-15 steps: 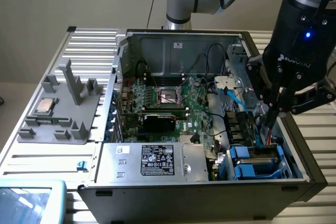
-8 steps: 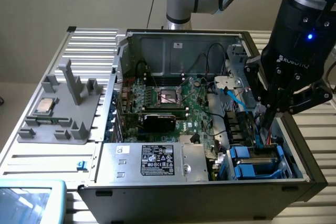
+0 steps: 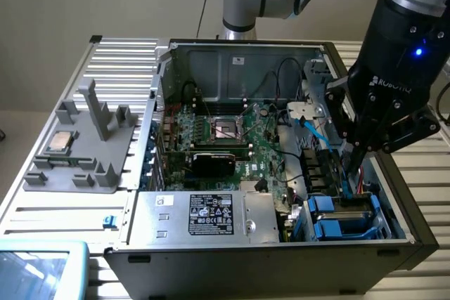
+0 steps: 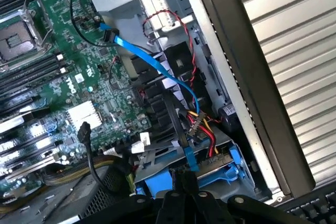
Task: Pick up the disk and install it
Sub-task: 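Insert the second disk wire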
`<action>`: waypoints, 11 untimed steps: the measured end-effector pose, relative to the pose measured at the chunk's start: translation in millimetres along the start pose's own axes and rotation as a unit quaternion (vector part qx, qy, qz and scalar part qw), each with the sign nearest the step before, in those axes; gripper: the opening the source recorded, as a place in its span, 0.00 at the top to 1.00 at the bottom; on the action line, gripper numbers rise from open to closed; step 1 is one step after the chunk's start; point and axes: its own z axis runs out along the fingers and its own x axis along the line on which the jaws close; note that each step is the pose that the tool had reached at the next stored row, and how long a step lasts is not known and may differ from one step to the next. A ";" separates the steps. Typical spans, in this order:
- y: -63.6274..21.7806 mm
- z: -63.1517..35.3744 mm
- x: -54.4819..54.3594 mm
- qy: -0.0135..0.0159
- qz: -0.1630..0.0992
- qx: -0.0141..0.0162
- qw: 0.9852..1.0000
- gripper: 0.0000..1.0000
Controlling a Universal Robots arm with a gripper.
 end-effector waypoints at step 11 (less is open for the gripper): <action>0.0 0.2 0.0 -0.001 -0.070 0.000 0.998 0.89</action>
